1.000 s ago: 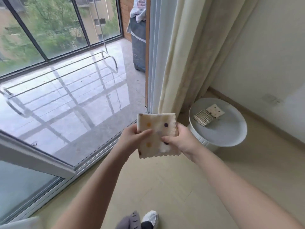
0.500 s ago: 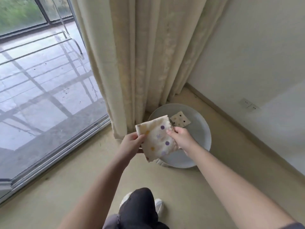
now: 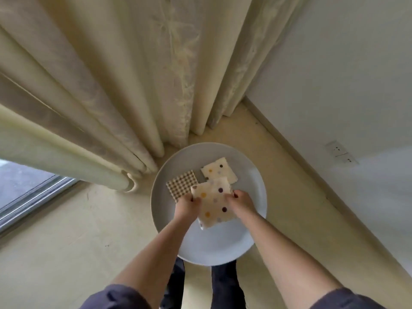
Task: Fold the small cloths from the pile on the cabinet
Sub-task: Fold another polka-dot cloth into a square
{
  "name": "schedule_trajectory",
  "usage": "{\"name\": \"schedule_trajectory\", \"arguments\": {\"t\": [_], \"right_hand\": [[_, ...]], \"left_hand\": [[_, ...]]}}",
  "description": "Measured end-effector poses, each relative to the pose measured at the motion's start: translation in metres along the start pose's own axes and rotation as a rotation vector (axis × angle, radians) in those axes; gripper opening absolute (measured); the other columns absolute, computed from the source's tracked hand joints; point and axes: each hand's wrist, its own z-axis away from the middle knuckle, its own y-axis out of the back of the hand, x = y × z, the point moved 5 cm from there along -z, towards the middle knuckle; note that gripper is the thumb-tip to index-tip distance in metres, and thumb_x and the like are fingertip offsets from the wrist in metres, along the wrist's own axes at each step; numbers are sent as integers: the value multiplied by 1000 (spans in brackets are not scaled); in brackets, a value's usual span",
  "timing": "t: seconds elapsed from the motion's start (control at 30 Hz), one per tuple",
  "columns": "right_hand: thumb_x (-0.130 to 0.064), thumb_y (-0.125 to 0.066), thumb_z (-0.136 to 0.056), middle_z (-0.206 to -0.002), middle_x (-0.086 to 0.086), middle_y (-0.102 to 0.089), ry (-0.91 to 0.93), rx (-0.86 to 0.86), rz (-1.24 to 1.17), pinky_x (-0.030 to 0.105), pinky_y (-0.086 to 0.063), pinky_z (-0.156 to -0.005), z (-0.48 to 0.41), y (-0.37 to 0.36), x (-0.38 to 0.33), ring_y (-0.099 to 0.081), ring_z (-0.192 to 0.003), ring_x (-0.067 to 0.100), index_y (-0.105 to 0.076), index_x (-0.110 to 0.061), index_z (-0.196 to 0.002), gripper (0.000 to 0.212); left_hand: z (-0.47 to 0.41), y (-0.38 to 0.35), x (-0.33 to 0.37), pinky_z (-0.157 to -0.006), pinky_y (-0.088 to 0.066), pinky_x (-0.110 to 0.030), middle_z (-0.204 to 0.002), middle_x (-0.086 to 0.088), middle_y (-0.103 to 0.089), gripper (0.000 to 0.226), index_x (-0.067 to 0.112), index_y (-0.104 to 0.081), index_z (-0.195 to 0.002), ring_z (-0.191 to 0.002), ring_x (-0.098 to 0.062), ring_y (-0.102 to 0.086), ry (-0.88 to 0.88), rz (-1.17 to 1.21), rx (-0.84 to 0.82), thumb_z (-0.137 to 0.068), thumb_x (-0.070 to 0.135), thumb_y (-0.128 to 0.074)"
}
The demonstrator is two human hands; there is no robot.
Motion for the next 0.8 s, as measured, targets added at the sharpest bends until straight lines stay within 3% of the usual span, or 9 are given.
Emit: {"name": "schedule_trajectory", "arguments": {"t": [0.13,0.2,0.27,0.4,0.5,0.63,0.7,0.8], "right_hand": [[-24,-53,-93,-87,6,-63,0,5,90,24,-36,-51,-90,11,13,-56,-75,20,-62,-12,-89,16],[-24,-53,-94,-79,2,-59,12,-11,150,24,-32,-48,-138,12,20,-52,-69,17,-57,-17,-79,17],[-23,-51,-96,-73,-3,-53,39,-10,208,22,-30,-47,-183,10,26,-51,-71,19,-53,-19,-76,21],[-25,-47,-98,-96,4,-62,106,-45,285,28,-42,-67,-247,-2,33,-60,-91,27,-61,-12,-105,20],[-28,-46,-98,-96,5,-63,166,-81,372,32,-45,-71,-272,-13,35,-61,-91,27,-57,-17,-96,15],[-33,-47,-99,-86,4,-66,351,1,451,35,-44,-65,-281,-17,32,-62,-81,28,-47,-24,-82,19],[-34,-47,-99,-82,4,-66,440,43,468,38,-47,-65,-277,-17,30,-62,-78,29,-43,-24,-80,22],[-36,-43,-101,-85,2,-67,519,106,545,34,-42,-63,-271,-17,29,-64,-80,27,-48,-23,-87,20]], "left_hand": [[-62,-43,14,-56,-44,-24,-78,-1,-59,16,10,-62,-92,-71,-17,-55,-2,-111,66,-97,20,-49],[-97,-61,17,-50,-37,-22,-78,-2,-59,14,11,-59,-90,-67,-15,-52,-2,-127,124,-97,20,-51],[-130,-79,19,-54,-36,-27,-85,-4,-60,16,9,-61,-96,-71,-16,-52,8,-135,182,-98,21,-50],[-182,-106,11,-67,-37,-28,-103,-12,-64,25,5,-60,-110,-83,-20,-51,96,-60,290,-100,22,-45],[-199,-115,0,-70,-43,-31,-111,-16,-64,27,5,-58,-116,-93,-28,-58,151,1,356,-101,21,-42],[-203,-118,3,-69,-42,-32,-111,-15,-62,29,6,-54,-120,-90,-25,-54,178,29,443,-103,22,-37],[-198,-121,6,-58,-42,-29,-106,-12,-59,28,6,-52,-117,-88,-25,-52,186,12,477,-103,22,-34],[-191,-125,11,-40,-28,-21,-99,-11,-55,24,6,-45,-112,-82,-22,-48,176,-26,487,-104,21,-28]]}}
